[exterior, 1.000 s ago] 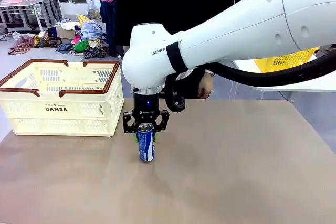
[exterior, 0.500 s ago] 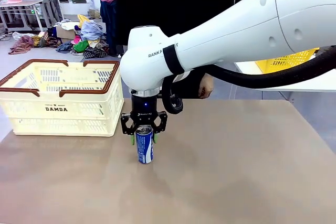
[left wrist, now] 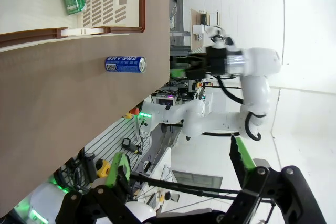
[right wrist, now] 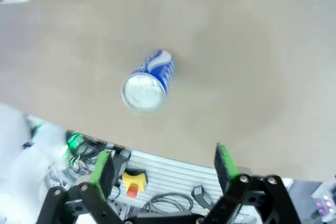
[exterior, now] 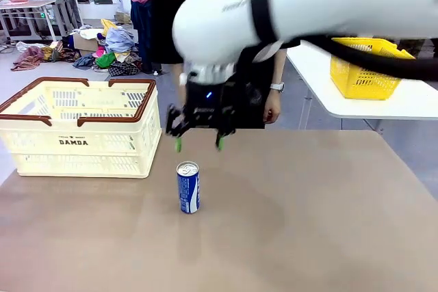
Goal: Place the drinks into the Shopping basket.
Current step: Pick up one drink and place it into the Shopping basket.
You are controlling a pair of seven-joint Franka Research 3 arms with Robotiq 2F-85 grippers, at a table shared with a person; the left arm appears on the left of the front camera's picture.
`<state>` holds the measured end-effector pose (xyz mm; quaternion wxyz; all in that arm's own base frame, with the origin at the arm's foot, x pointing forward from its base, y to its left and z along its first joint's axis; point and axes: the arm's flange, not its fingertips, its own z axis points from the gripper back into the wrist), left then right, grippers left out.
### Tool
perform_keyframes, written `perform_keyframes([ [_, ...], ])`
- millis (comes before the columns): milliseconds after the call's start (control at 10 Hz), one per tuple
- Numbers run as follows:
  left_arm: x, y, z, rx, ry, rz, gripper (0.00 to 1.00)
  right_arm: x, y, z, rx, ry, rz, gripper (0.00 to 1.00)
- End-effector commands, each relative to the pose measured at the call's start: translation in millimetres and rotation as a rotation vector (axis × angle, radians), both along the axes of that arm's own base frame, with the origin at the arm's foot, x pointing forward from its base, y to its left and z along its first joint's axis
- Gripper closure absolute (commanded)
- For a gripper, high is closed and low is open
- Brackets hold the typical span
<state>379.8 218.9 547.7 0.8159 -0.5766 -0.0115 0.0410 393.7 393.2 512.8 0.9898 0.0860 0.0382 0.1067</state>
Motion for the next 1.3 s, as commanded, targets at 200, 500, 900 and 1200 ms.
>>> perform_keyframes([
  [200,-2,-2,3,-0.005,0.012,0.004,0.0,-86,-197,38,0.355,-0.052,0.127,0.0],
  [500,-2,-2,3,-0.005,0.012,0.004,0.0,-146,-321,6,0.765,-0.046,0.072,0.0],
  [900,-2,-2,3,-0.005,0.012,0.004,0.0,-138,-323,21,0.75,-0.081,0.071,0.0],
  [1200,-2,-2,3,-0.005,0.012,0.004,0.0,-142,-333,23,0.747,-0.054,0.036,0.0],
])
